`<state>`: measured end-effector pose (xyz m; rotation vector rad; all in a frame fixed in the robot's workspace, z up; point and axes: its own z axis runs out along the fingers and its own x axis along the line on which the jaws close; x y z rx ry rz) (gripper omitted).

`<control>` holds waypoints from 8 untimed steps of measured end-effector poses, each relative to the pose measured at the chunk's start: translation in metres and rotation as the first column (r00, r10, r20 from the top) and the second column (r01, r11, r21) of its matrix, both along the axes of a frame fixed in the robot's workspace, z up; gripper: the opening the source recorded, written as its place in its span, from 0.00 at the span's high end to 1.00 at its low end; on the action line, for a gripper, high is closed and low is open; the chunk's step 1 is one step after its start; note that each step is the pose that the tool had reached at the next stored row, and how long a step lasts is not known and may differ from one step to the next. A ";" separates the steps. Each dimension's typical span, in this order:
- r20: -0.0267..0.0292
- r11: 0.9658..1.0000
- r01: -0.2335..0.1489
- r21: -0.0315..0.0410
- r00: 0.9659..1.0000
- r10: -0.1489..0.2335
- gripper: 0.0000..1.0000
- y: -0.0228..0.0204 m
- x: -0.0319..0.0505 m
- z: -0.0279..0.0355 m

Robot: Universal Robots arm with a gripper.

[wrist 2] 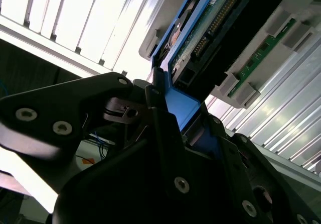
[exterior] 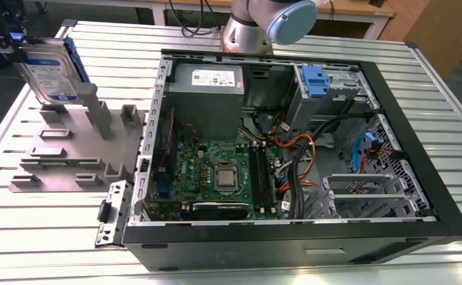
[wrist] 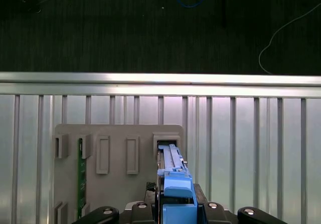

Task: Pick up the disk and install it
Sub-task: 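Pick up the disk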

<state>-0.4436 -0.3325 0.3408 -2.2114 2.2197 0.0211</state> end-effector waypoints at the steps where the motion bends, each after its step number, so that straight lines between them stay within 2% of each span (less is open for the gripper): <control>1: 0.000 1.000 0.000 0.000 1.000 0.000 0.64 0.0000 0.0000 0.0002; 8: 0.000 1.000 0.000 0.000 1.000 0.000 0.64 0.0000 0.0000 0.0020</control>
